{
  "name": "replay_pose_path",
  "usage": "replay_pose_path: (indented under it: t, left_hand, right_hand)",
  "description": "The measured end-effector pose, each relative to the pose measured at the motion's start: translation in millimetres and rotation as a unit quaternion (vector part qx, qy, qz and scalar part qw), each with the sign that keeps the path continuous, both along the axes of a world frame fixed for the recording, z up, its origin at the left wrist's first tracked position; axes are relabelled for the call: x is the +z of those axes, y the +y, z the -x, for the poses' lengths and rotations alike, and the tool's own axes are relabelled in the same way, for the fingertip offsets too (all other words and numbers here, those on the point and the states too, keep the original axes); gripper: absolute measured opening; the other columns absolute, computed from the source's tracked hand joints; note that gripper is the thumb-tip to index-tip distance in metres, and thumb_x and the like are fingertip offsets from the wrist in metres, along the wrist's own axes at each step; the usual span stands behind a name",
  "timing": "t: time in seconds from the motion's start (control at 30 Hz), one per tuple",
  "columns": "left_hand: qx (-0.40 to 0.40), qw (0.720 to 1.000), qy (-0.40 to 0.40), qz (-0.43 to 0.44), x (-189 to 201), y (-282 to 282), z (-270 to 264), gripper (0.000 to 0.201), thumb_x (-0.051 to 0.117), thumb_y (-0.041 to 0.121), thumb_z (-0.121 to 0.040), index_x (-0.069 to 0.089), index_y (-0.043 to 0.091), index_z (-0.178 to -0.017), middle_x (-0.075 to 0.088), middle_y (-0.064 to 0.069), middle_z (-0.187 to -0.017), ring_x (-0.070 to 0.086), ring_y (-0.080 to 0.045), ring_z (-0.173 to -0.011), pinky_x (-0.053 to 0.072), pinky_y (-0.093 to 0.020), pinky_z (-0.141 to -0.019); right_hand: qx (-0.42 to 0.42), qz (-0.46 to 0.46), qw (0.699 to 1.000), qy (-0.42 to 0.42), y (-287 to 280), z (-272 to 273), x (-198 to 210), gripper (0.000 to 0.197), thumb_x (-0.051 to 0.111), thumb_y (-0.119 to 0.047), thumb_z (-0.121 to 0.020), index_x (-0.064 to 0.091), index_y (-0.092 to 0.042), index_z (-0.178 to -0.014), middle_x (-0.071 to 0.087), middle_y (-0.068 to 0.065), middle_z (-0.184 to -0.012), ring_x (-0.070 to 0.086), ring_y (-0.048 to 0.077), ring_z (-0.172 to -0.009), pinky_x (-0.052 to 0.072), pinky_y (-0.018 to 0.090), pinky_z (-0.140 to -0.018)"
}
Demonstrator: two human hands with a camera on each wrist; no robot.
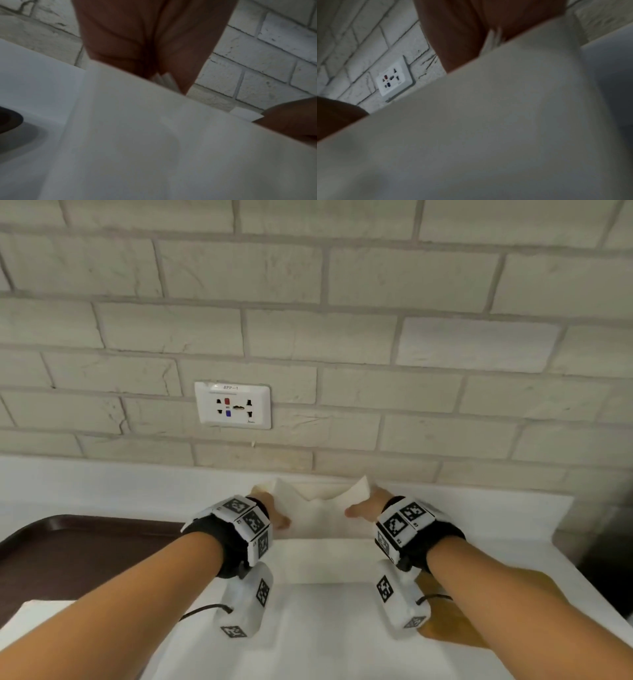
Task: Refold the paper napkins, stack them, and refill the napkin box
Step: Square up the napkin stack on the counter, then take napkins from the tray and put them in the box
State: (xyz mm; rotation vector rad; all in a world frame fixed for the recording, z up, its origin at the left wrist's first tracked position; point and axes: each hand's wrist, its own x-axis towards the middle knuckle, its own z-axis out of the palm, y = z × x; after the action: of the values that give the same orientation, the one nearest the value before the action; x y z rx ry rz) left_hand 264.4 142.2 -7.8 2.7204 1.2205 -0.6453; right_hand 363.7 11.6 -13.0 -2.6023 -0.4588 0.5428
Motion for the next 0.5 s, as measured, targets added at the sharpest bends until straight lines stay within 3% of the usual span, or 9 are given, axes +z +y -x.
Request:
replay_pose_path:
  t: [0.07, 0.13, 0.17, 0.23, 0.37, 0.5]
  left_hand:
    - [-0.031, 0.995, -0.098, 0.02, 6.6, 4.7, 3.4, 0.056, 0.055, 0.035, -0.092, 0.044, 0.0, -0.134, 0.051, -0.015, -0.136, 0.05, -0.023, -0.123, 0.043, -0.029, -0.095]
    - [-0.045, 0.984, -0.168, 0.047, 25.8, -0.1, 12.4, 0.072, 0.037, 0.046, -0.097, 0.021, -0.005, -0.144, 0.033, -0.018, -0.149, 0.042, -0.028, -0.131, 0.038, -0.03, -0.101]
    - [-0.044, 0.98, -0.189, 0.038, 31.6, 1.1, 16.5, 0.072, 0.033, 0.048, -0.097, 0.022, -0.006, -0.144, 0.035, -0.017, -0.148, 0.042, -0.027, -0.131, 0.038, -0.03, -0.101]
    - [-0.089, 0.978, -0.186, 0.025, 27.6, -5.5, 11.3, 0.065, 0.025, 0.048, -0.099, 0.039, -0.001, -0.138, 0.045, -0.015, -0.141, 0.044, -0.026, -0.129, 0.036, -0.03, -0.101]
    - [-0.084, 0.987, -0.099, 0.092, 8.4, -24.4, 8.6, 0.064, 0.012, 0.045, -0.101, 0.042, 0.001, -0.136, 0.046, -0.016, -0.141, 0.043, -0.028, -0.129, 0.032, -0.028, -0.102]
    - [-0.035, 0.976, -0.147, 0.154, 12.7, -22.9, 13.8, 0.063, 0.016, 0.045, -0.101, 0.043, -0.002, -0.134, 0.048, -0.018, -0.139, 0.046, -0.03, -0.127, 0.036, -0.028, -0.1]
  right_hand:
    - [-0.018, -0.013, 1.0, 0.011, 0.4, 7.0, 4.6, 0.073, 0.057, -0.029, -0.09, 0.017, -0.004, -0.146, 0.034, 0.016, -0.147, 0.039, 0.029, -0.132, 0.036, 0.031, -0.102]
    - [-0.001, -0.023, 0.997, -0.067, 0.0, 17.0, 9.4, 0.076, 0.051, -0.029, -0.093, 0.003, -0.007, -0.148, 0.019, 0.018, -0.151, 0.028, 0.031, -0.137, 0.03, 0.035, -0.108]
    - [0.022, -0.011, 0.992, -0.126, 0.7, 23.7, 10.4, 0.068, 0.046, -0.03, -0.095, 0.008, -0.009, -0.148, 0.017, 0.016, -0.151, 0.027, 0.031, -0.136, 0.03, 0.037, -0.109]
    - [0.085, 0.04, 0.978, -0.186, 2.9, 32.9, 6.5, 0.05, 0.035, -0.032, -0.098, 0.028, -0.011, -0.142, 0.023, 0.013, -0.146, 0.031, 0.031, -0.132, 0.03, 0.04, -0.108]
    - [0.149, 0.161, 0.974, -0.049, 16.8, 35.9, -5.3, 0.054, 0.023, -0.041, -0.1, 0.043, -0.006, -0.135, 0.044, 0.015, -0.141, 0.043, 0.03, -0.128, 0.034, 0.036, -0.105]
    - [0.141, 0.171, 0.974, -0.036, 17.2, 37.5, -0.1, 0.056, 0.02, -0.043, -0.1, 0.037, -0.007, -0.14, 0.042, 0.012, -0.145, 0.041, 0.026, -0.132, 0.031, 0.03, -0.106]
